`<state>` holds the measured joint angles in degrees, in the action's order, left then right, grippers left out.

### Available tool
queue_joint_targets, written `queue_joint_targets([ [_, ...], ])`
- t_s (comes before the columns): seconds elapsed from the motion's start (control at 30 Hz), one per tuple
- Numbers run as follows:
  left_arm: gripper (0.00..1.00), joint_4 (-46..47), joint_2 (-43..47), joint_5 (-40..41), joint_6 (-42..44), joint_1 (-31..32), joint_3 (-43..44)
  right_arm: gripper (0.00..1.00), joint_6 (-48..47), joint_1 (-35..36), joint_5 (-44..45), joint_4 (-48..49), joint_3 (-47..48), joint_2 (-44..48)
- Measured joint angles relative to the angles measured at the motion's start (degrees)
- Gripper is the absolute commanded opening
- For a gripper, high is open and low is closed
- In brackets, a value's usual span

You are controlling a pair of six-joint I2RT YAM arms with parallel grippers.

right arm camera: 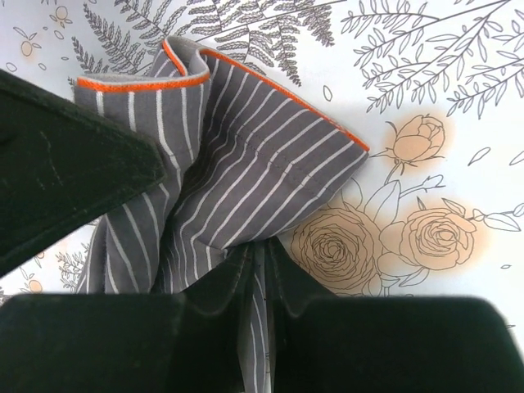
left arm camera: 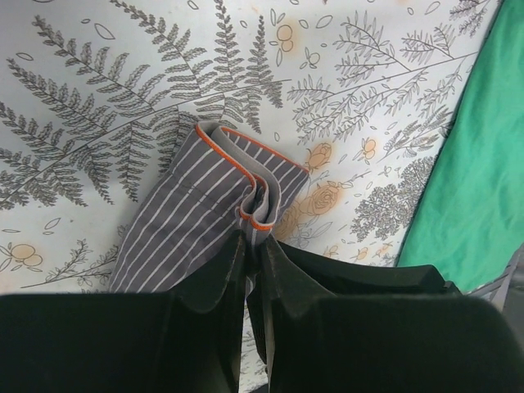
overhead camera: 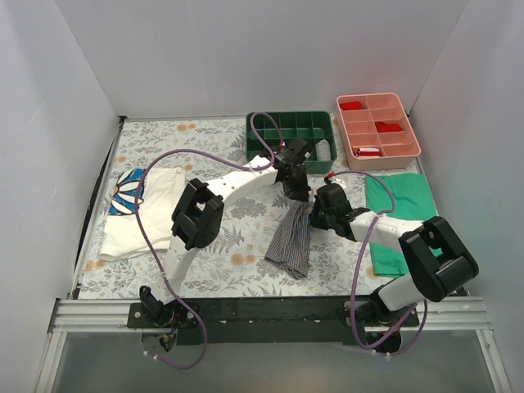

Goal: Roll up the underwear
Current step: Fold the underwear at the center of the board.

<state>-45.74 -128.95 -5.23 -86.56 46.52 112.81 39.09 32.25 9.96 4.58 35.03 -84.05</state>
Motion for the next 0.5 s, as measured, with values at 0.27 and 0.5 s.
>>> queue_joint_targets([
  [0.27, 0.0, 1.5, -0.2, -1.7, -1.7, 1.0, 0.0, 0.48, 1.4, -0.2, 4.1, -3.0, -3.4, 6.3],
  [0.5, 0.0, 2.6, -1.2, -2.6, -2.3, 1.6, 0.0, 0.42, 2.1, -0.4, 9.3, -9.9, -6.1, 22.5],
])
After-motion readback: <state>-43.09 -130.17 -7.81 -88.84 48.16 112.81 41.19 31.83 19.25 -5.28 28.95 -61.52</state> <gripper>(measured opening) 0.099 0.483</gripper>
